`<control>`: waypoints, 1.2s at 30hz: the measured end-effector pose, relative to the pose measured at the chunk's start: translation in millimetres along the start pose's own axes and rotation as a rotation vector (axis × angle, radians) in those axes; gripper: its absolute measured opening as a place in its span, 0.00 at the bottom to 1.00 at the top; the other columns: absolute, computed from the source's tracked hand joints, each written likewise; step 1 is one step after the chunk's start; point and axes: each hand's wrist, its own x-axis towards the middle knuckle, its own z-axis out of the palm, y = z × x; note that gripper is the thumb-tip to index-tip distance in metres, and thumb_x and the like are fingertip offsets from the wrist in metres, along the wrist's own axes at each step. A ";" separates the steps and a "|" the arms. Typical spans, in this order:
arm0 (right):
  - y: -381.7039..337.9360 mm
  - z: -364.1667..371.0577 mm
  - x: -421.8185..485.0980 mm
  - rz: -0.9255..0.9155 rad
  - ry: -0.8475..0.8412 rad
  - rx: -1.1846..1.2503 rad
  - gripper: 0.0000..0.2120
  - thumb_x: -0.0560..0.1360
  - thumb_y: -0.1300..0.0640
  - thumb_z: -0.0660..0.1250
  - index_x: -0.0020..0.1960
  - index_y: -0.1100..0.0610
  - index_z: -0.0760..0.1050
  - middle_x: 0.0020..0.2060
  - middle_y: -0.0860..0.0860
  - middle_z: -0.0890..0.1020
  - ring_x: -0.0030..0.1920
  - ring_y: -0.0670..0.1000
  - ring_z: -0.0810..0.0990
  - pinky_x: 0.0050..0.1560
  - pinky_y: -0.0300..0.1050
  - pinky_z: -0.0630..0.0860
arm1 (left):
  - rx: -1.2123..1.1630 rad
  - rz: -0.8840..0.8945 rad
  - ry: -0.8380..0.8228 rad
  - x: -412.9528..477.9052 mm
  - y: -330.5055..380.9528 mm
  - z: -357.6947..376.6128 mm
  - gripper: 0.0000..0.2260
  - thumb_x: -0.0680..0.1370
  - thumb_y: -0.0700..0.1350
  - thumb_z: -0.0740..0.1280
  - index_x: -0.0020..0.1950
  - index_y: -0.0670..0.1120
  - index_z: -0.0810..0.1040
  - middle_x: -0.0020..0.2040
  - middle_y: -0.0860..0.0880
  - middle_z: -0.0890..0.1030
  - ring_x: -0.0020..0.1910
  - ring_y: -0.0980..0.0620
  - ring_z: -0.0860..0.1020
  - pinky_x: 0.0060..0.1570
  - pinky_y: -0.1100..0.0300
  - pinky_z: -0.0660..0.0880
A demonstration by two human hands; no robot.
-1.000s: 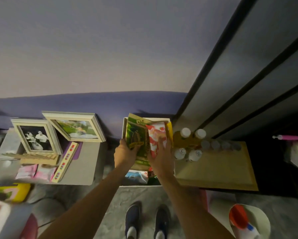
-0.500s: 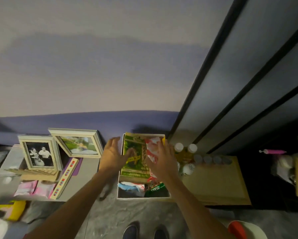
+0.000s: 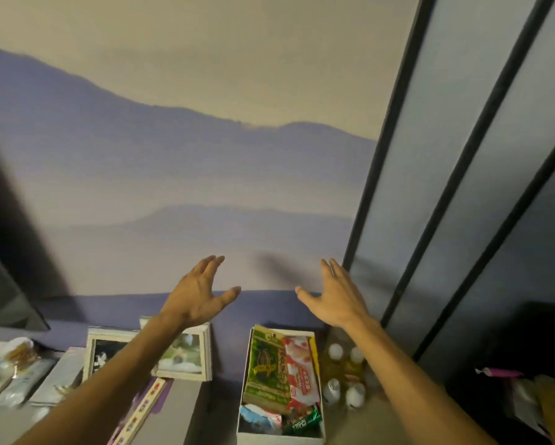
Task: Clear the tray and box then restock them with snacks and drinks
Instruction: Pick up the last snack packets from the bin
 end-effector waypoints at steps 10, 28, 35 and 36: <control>-93.3 -14.5 -63.2 -0.300 -0.043 0.044 0.49 0.78 0.27 0.61 0.87 0.56 0.51 0.86 0.55 0.55 0.84 0.58 0.56 0.80 0.56 0.62 | 0.146 -0.136 0.182 -146.3 3.3 -78.8 0.42 0.76 0.75 0.59 0.84 0.54 0.58 0.83 0.46 0.62 0.79 0.43 0.65 0.77 0.40 0.65; -415.6 115.1 -166.4 -0.797 -0.304 0.057 0.46 0.78 0.29 0.63 0.85 0.56 0.57 0.84 0.56 0.61 0.80 0.61 0.65 0.75 0.59 0.70 | 0.122 -0.744 0.407 -417.9 -180.2 -198.8 0.45 0.72 0.79 0.58 0.82 0.54 0.62 0.81 0.46 0.67 0.74 0.43 0.71 0.71 0.42 0.73; -554.5 210.9 -169.9 -0.902 -0.372 0.067 0.35 0.78 0.31 0.65 0.77 0.51 0.66 0.74 0.51 0.73 0.70 0.56 0.75 0.55 0.48 0.74 | 0.042 -0.859 0.410 -457.5 -312.3 -216.0 0.45 0.72 0.79 0.58 0.82 0.56 0.61 0.79 0.46 0.68 0.70 0.43 0.75 0.67 0.40 0.76; -570.2 224.8 -169.2 -0.909 -0.382 0.065 0.36 0.78 0.31 0.65 0.78 0.51 0.66 0.74 0.51 0.73 0.70 0.56 0.75 0.57 0.48 0.75 | 0.035 -0.872 0.403 -458.6 -327.5 -215.2 0.45 0.72 0.78 0.58 0.82 0.55 0.61 0.79 0.46 0.69 0.70 0.43 0.75 0.67 0.41 0.77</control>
